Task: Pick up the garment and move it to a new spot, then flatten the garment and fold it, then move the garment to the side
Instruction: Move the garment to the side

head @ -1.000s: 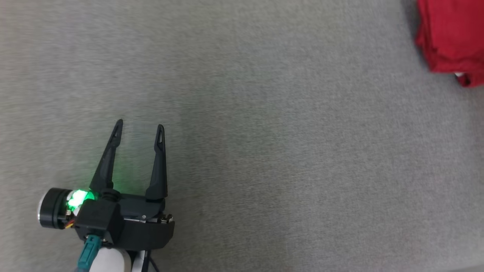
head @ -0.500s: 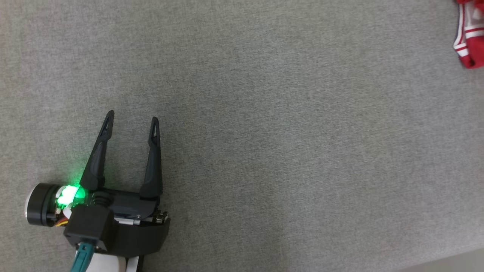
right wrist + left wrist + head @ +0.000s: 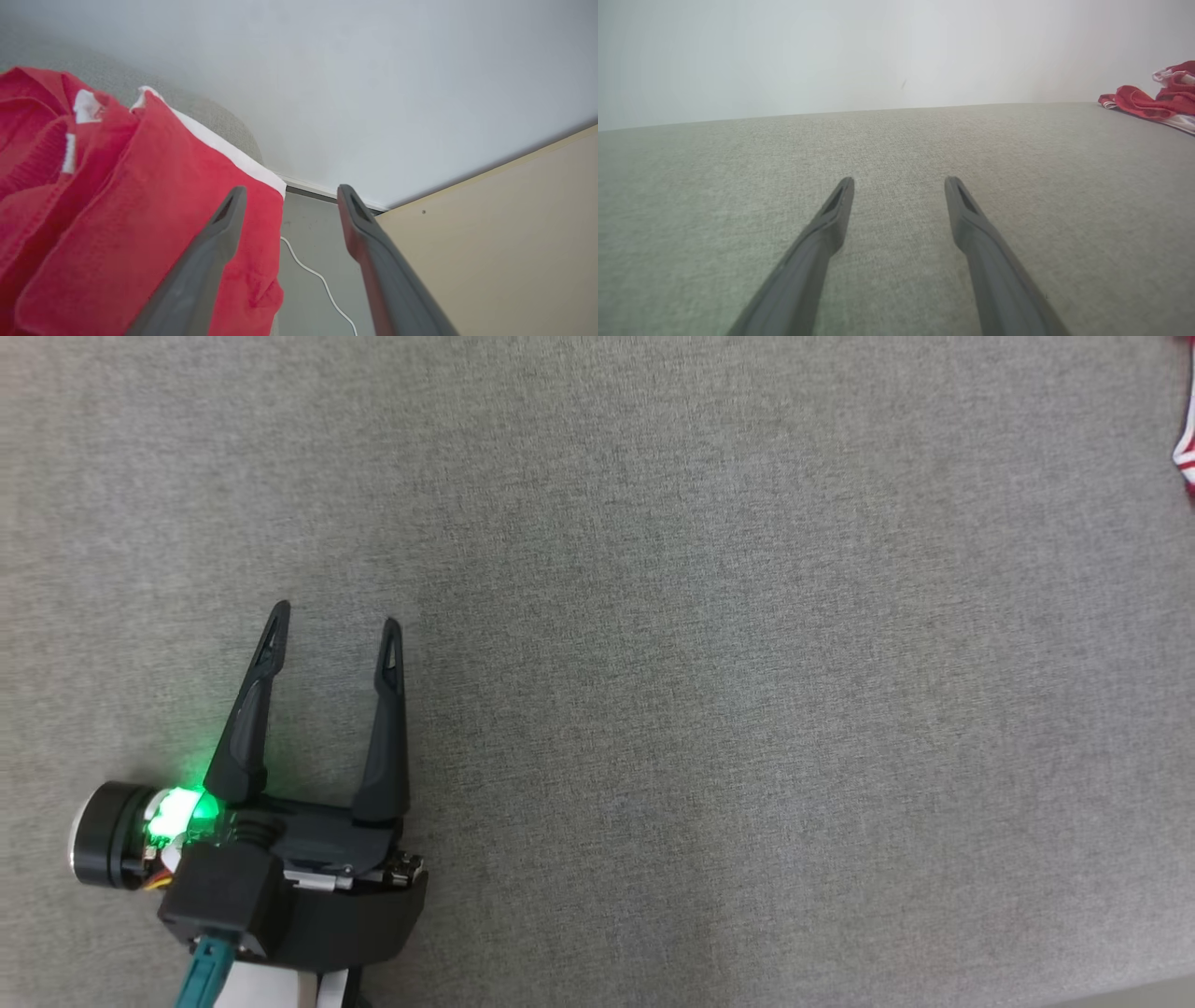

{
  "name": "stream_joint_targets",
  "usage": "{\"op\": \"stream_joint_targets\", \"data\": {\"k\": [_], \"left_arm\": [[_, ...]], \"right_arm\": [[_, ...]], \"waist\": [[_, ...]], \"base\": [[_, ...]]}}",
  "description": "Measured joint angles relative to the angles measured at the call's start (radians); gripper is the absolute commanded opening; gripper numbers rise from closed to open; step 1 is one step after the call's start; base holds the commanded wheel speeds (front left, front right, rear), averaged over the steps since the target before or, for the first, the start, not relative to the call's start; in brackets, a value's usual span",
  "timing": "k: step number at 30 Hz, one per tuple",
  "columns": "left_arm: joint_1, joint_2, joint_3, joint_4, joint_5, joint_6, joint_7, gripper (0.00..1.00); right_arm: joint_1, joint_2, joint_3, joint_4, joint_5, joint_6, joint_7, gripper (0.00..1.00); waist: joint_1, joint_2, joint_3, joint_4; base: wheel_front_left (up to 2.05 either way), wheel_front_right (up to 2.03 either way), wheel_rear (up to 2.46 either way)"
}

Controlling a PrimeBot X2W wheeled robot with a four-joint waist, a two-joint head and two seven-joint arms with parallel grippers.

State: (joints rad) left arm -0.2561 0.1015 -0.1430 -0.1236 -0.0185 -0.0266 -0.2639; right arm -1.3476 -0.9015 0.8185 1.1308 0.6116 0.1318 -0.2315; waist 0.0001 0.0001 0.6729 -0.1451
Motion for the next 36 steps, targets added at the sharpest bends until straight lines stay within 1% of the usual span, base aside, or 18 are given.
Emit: {"op": "stream_joint_targets", "data": {"k": [3, 6, 9, 11, 13, 18, 23, 28, 32, 36], "left_arm": [[0.003, -0.001, 0.01, 0.013, -0.013, 0.003, 0.0, 1.0], [0.013, -0.004, 0.018, 0.026, -0.028, 0.009, 0.001, 1.0], [0.036, -0.008, 0.033, 0.037, -0.044, 0.011, 0.001, 1.0], [0.054, -0.011, 0.045, 0.044, -0.054, 0.011, 0.001, 1.0], [0.074, -0.012, 0.059, 0.054, -0.067, 0.01, 0.001, 1.0], [0.142, -0.016, 0.105, 0.075, -0.095, 0.009, 0.001, 1.0], [0.213, -0.021, 0.139, 0.091, -0.114, 0.0, 0.001, 1.0], [0.24, -0.024, 0.156, 0.114, -0.116, -0.01, 0.001, 1.0], [0.259, -0.024, 0.169, 0.135, -0.12, -0.019, 0.001, 1.0], [0.264, -0.025, 0.177, 0.149, -0.123, -0.026, 0.001, 1.0]], "right_arm": [[-0.01, 0.018, -0.018, 0.005, -0.005, 0.0, -0.02, 1.0], [-0.01, 0.042, -0.048, -0.027, 0.0, 0.0, -0.028, 1.0], [0.002, 0.058, -0.1, -0.127, 0.0, 0.0, -0.03, 1.0], [0.042, 0.068, -0.136, -0.193, -0.016, 0.0, -0.03, 1.0], [0.103, 0.093, -0.188, -0.26, -0.024, 0.0, -0.03, 1.0], [0.275, 0.183, -0.309, -0.411, -0.067, 0.0, -0.03, 1.0], [0.462, 0.284, -0.427, -0.532, -0.123, 0.0, -0.03, 1.0], [0.649, 0.374, -0.534, -0.627, -0.171, 0.0, -0.03, 1.0], [0.787, 0.445, -0.557, -0.692, -0.205, 0.0, -0.03, 1.0], [0.894, 0.492, -0.584, -0.75, -0.227, 0.0, -0.03, 1.0]], "waist": [[-0.0001, -0.0001, -0.02, 0.003], [0.0, 0.0, -0.05, 0.006], [0.0, 0.0, -0.089, 0.008], [-0.0001, -0.0001, -0.119, 0.011], [0.0, 0.0, -0.152, 0.013], [-0.0002, -0.0001, -0.247, 0.019], [-0.0003, -0.0001, -0.35, 0.025], [-0.0003, -0.0002, -0.444, 0.036], [-0.0004, -0.0002, -0.507, 0.049], [-0.0004, -0.0003, -0.555, 0.062]], "base": [[0.0, 0.0, 0.0], [0.0, 0.0, 0.0], [0.0, 0.0, 0.0], [0.0, 0.0, 0.0], [0.0, 0.0, 0.0], [0.0, 0.0, 0.0], [0.0, 0.0, 0.0], [0.0, 0.0, 0.0], [0.0, 0.0, 0.0], [0.0, 0.0, 0.0]]}}
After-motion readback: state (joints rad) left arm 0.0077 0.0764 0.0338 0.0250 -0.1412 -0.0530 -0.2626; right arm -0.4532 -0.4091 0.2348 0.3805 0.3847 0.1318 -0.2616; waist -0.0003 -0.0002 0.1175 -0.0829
